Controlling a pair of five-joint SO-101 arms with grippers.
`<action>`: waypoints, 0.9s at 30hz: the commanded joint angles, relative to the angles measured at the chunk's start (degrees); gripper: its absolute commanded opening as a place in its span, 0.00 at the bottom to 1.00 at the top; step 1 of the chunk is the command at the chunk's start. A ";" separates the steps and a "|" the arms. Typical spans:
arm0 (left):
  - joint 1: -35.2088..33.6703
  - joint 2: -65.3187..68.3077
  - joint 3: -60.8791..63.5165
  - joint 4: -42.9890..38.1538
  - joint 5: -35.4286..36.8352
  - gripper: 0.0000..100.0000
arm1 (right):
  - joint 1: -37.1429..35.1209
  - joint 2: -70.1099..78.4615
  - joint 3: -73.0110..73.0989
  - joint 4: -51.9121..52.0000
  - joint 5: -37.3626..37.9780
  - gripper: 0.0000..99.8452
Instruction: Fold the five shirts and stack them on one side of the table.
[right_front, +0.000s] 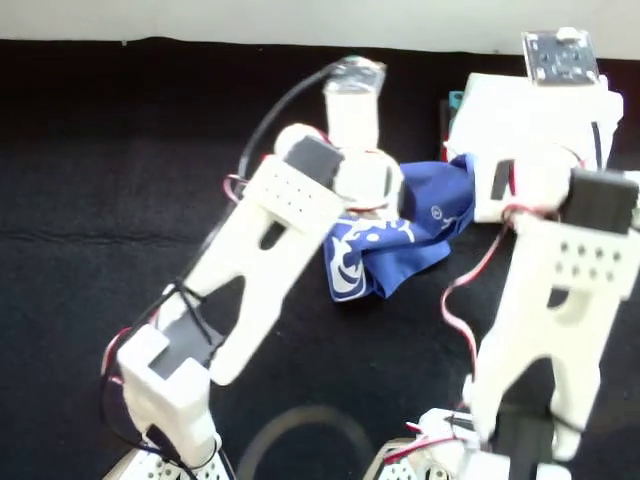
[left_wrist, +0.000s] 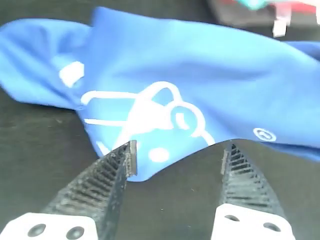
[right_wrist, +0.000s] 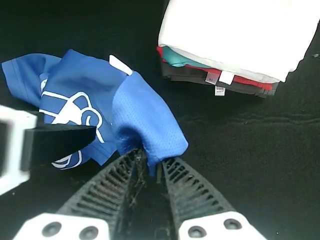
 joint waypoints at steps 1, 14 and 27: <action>2.51 1.10 -5.05 0.62 0.44 0.27 | 0.22 -6.73 8.22 0.04 0.18 0.01; 5.32 6.64 -6.29 17.23 0.00 0.27 | 0.31 -19.82 56.31 -27.38 0.44 0.01; 6.64 6.55 -9.71 16.97 0.35 0.27 | 0.57 -34.42 58.59 -19.47 0.53 0.23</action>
